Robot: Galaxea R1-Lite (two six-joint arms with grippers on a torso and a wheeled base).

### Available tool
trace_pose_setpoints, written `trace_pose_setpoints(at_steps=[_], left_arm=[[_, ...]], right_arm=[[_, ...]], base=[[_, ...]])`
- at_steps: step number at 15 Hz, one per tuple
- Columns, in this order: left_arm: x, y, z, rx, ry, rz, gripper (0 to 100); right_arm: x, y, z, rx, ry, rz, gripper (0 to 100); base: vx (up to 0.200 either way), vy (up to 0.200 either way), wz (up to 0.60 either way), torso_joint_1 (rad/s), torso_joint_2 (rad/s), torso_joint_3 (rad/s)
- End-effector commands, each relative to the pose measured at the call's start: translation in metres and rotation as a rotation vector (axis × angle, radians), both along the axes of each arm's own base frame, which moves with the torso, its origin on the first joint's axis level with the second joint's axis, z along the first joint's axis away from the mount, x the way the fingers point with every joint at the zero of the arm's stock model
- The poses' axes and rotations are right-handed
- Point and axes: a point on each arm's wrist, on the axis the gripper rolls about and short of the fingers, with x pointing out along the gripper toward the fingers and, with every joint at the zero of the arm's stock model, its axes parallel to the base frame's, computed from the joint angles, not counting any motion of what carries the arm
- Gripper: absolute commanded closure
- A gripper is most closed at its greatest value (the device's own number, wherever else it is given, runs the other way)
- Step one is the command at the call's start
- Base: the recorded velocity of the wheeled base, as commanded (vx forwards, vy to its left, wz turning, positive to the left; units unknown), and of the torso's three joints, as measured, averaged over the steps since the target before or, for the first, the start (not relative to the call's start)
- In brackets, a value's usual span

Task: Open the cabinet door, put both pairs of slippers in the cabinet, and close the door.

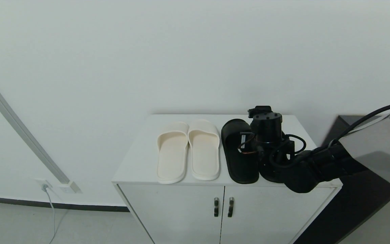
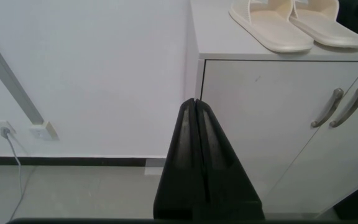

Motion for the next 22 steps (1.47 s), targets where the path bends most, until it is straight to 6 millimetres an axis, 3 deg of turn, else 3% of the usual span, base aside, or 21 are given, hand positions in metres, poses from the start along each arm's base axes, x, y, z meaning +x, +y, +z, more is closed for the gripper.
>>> trace_pose_setpoints(at_steps=[1, 4, 6, 9, 10, 12, 14, 22], left_arm=[[0.0, 0.0, 0.0, 0.0, 0.001, 0.001, 100], [0.0, 0.0, 0.0, 0.0, 0.001, 0.001, 100], [0.0, 0.0, 0.0, 0.0, 0.001, 0.001, 100], [0.0, 0.0, 0.0, 0.0, 0.001, 0.001, 100], [0.0, 0.0, 0.0, 0.0, 0.001, 0.001, 100], [0.0, 0.0, 0.0, 0.0, 0.001, 0.003, 100], [0.0, 0.0, 0.0, 0.001, 0.001, 0.001, 100], [0.0, 0.0, 0.0, 0.0, 0.001, 0.0, 100]], right_arm=[[-0.001, -0.001, 0.003, 0.005, -0.006, 0.0, 100], [-0.006, -0.005, 0.016, 0.012, -0.028, -0.004, 100], [-0.022, -0.012, 0.029, -0.005, -0.039, 0.009, 100], [-0.084, -0.024, 0.054, -0.038, -0.046, 0.183, 100], [-0.096, -0.026, 0.057, -0.041, -0.048, 0.225, 100], [-0.146, -0.041, 0.06, -0.053, -0.037, 0.447, 100], [-0.171, -0.058, 0.062, -0.033, -0.035, 0.601, 100], [-0.177, -0.058, 0.048, -0.056, 0.035, 0.677, 100]], base=[[0.0, 0.0, 0.0, 0.0, 0.0, 0.0], [0.0, 0.0, 0.0, 0.0, 0.0, 0.0], [0.0, 0.0, 0.0, 0.0, 0.0, 0.0], [0.0, 0.0, 0.0, 0.0, 0.0, 0.0], [0.0, 0.0, 0.0, 0.0, 0.0, 0.0], [0.0, 0.0, 0.0, 0.0, 0.0, 0.0], [0.0, 0.0, 0.0, 0.0, 0.0, 0.0], [0.0, 0.0, 0.0, 0.0, 0.0, 0.0]])
